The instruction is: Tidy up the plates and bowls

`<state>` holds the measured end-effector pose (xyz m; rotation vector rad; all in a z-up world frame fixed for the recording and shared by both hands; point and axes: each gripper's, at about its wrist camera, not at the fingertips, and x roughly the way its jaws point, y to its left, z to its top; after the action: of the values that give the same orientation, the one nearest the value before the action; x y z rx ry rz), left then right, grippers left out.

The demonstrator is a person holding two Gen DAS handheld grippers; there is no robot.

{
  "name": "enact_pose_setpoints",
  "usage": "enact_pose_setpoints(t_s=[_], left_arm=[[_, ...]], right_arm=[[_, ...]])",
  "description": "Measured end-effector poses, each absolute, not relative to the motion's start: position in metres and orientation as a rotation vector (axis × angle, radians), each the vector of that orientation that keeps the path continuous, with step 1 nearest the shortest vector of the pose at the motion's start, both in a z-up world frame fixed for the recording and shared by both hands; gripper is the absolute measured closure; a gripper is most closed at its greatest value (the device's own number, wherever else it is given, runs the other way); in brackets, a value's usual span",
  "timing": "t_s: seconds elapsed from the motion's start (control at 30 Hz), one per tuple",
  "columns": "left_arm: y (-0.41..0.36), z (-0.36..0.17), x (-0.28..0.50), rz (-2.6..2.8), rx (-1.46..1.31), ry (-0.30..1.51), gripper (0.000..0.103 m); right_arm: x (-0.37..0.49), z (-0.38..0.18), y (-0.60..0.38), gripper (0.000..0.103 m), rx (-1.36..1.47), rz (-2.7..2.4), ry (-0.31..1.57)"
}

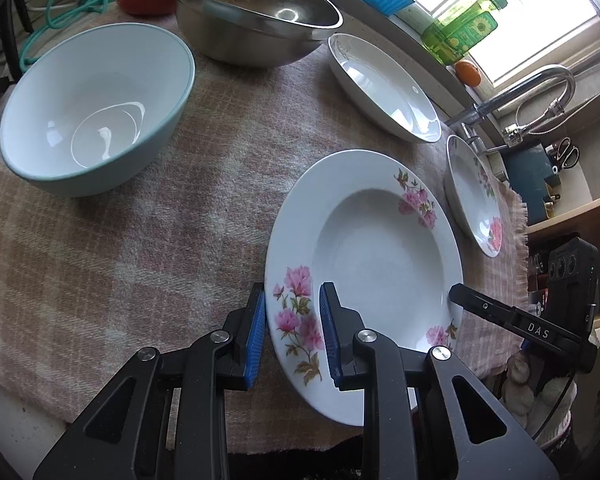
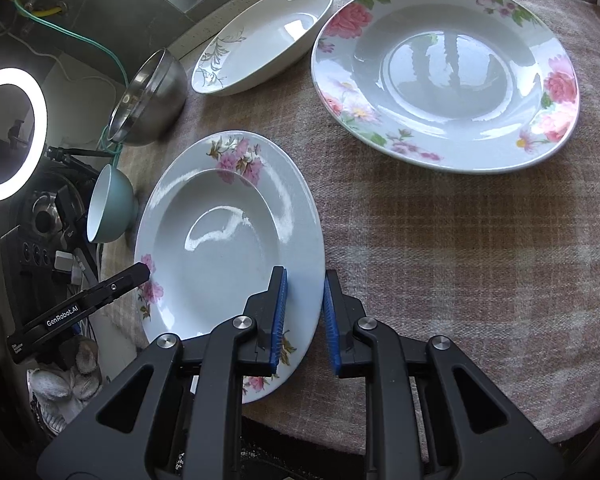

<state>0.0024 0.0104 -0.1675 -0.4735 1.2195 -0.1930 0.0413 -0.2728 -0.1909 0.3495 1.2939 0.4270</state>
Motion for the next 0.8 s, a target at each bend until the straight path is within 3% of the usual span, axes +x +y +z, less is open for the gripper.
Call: enact_pose_setpoints(t_s=[0.8], left_arm=[[0.006, -0.167, 0.002, -0.198, -0.458, 1.224, 0.08]], right_arm=[[0.031, -0.191, -0.278, 0.083, 0.334, 0.421, 1.303]])
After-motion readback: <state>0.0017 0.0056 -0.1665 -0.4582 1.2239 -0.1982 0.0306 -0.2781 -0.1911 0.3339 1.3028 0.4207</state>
